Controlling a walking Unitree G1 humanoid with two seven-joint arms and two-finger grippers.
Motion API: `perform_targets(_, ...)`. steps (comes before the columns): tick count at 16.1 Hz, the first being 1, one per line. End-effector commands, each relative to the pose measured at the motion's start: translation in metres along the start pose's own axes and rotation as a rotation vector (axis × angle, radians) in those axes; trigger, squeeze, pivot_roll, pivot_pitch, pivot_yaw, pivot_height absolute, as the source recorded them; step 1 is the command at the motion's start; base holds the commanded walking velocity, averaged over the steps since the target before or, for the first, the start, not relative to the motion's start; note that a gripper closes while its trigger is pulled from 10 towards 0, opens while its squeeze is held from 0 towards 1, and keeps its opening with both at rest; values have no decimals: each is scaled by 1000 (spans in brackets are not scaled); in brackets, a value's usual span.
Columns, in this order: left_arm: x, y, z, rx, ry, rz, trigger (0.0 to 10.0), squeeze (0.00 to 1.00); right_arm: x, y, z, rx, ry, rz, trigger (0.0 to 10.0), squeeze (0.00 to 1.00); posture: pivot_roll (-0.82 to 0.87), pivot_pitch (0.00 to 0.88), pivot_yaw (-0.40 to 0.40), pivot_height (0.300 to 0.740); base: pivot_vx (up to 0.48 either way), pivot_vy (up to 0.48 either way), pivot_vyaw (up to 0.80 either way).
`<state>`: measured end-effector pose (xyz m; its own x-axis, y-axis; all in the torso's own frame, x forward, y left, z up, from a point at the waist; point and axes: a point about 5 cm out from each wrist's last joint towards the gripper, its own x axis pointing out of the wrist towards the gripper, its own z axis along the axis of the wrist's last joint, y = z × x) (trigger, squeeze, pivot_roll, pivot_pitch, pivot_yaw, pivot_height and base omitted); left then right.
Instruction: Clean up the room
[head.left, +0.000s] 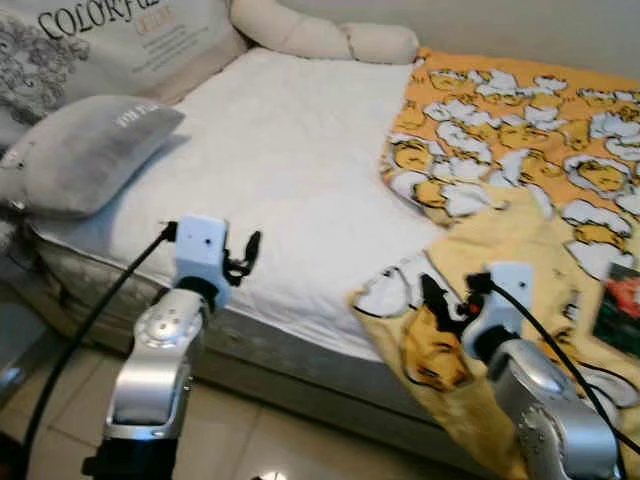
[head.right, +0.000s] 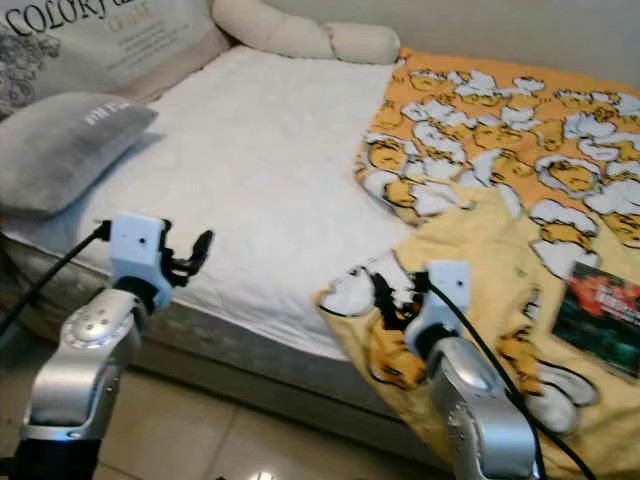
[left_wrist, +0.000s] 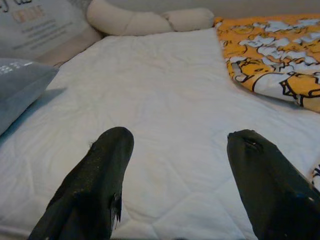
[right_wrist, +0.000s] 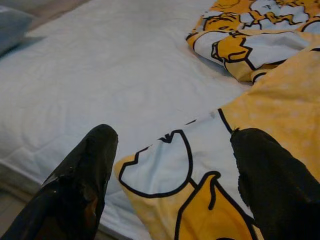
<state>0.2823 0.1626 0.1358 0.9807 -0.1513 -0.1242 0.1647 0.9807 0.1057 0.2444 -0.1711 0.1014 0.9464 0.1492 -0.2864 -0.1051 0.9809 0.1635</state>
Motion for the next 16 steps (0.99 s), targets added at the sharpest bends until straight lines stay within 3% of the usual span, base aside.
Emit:
perform_targets(1, 2, -3, 2, 4, -6, -9, 10000, 0, -1, -5, 4, -9, -15, -18, 10000, 0, 6, 0, 33, 740, 0, -480, 0)
perform_targets(6, 3, -5, 2, 5, -8, -21, 10000, 0, -2, -6, 3, -10, -12, -21, 10000, 0, 3, 0, 34, 740, 0, -480, 0)
perform_targets(13, 3, -10, 7, -17, -50, -83, 10000, 0, 1, 1, 2, -17, -2, -2, 10000, 0, -1, 0, 42, 740, 0, 0, 0)
perform_targets(16, 4, -10, 11, -33, -66, -101, 10000, 0, 4, 1, 3, -17, -1, -1, 10000, 0, 1, 0, 43, 740, 272, 0, -229)
